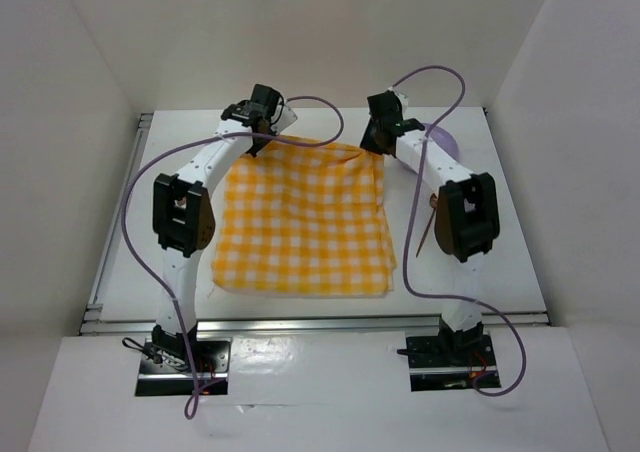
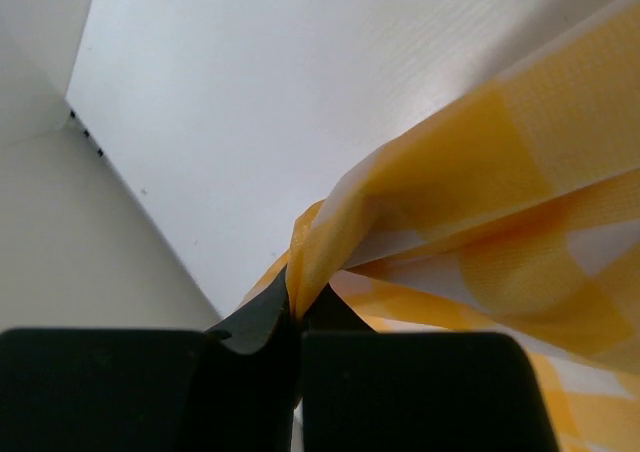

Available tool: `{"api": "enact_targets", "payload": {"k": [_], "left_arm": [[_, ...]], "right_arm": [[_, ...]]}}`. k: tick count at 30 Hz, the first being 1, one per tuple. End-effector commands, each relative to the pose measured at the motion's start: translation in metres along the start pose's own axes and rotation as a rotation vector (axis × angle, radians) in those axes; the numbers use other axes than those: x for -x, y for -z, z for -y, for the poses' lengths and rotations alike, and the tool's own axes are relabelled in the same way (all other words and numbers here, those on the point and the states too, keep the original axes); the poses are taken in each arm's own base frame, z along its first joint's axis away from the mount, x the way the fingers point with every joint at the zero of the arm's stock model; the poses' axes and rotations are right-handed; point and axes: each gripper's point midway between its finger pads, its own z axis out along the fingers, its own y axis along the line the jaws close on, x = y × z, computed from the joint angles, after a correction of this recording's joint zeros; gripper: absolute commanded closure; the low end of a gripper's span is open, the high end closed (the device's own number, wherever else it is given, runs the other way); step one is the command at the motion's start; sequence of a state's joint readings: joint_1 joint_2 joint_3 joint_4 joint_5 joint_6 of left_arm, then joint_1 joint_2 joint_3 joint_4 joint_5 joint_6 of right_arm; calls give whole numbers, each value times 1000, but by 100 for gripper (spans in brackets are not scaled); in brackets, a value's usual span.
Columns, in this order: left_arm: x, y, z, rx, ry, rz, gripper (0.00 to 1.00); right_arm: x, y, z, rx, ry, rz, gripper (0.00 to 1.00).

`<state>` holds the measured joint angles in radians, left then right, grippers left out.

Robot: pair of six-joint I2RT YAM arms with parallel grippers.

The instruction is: Set the dinner table for one person

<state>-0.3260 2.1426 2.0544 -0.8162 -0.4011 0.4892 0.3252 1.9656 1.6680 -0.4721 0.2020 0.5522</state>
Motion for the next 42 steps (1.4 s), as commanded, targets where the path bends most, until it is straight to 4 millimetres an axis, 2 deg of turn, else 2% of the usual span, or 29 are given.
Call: {"api": "enact_targets", "payload": {"k": [1,2,3,5,8,9,11,12,13,14,15,16,17,20,21,22,24,26,27,28,30,31,32,33,34,35,37,38,42], "left_arm": [[22,-19,-30,87,77,68,100],[18,-39,-21,77,65,34,100],[21,-46,-22,89,57,35,100],[27,-55,-28,125,55,36,100],[28,-77,-27,160,35,20,100],[28,-81,-28,172,37,15,100],[29,-87,-26,175,25,19,100],[28,-92,-25,181,15,10,95],[28,-92,-28,198,20,8,86],[25,-97,-27,210,20,-2,50],[25,-95,-35,252,23,-11,32],[30,-93,-44,297,47,8,11],[34,-88,-52,332,63,15,0],[56,-49,-94,452,131,85,0],[59,-24,-114,514,137,99,0],[57,-13,-128,554,148,105,0],[59,8,-141,593,166,134,0],[50,16,-129,509,156,131,0],[33,11,-108,418,121,68,2],[21,-4,-79,308,131,44,9],[1,-3,-48,186,151,13,15],[-25,-16,-3,33,157,-48,17],[-35,-17,13,-17,168,-62,19],[-42,-8,20,-45,184,-60,19],[-68,-18,47,-95,187,-119,20],[-77,-19,57,-115,192,-133,20],[-103,-22,77,-144,188,-194,24],[-109,-24,86,-161,199,-206,25],[-131,-25,95,-157,218,-234,25]], "right_arm": [[47,-26,-11,5,-27,111,100],[63,-29,-11,-6,-40,143,100],[56,-48,-7,-34,-36,131,100],[80,-52,3,-74,-57,178,100],[90,-65,8,-73,-49,188,100],[97,-65,1,-44,-45,203,100],[91,-76,-12,28,-8,178,100],[91,-76,-11,41,-12,170,93],[87,-82,-12,57,2,159,70],[85,-82,-15,75,4,149,53],[81,-83,-15,78,6,137,35],[83,-84,-12,61,5,146,26],[86,-78,-11,56,3,156,24],[107,-53,-15,69,22,210,23],[114,-44,-16,66,42,231,23],[112,-38,-19,73,58,231,23],[116,-15,-17,69,83,229,28],[94,0,-19,102,124,163,47],[74,4,-20,121,152,102,55],[45,-1,-7,105,163,23,74],[23,12,-1,106,174,-25,89],[-15,8,12,83,158,-111,95],[-31,11,13,93,157,-140,100],[-33,19,13,109,142,-131,100],[-46,19,17,108,106,-158,100],[-73,16,29,90,93,-220,100],[-91,15,34,93,54,-255,100],[-111,14,45,66,48,-297,100],[-139,6,78,-74,8,-341,100]]}}
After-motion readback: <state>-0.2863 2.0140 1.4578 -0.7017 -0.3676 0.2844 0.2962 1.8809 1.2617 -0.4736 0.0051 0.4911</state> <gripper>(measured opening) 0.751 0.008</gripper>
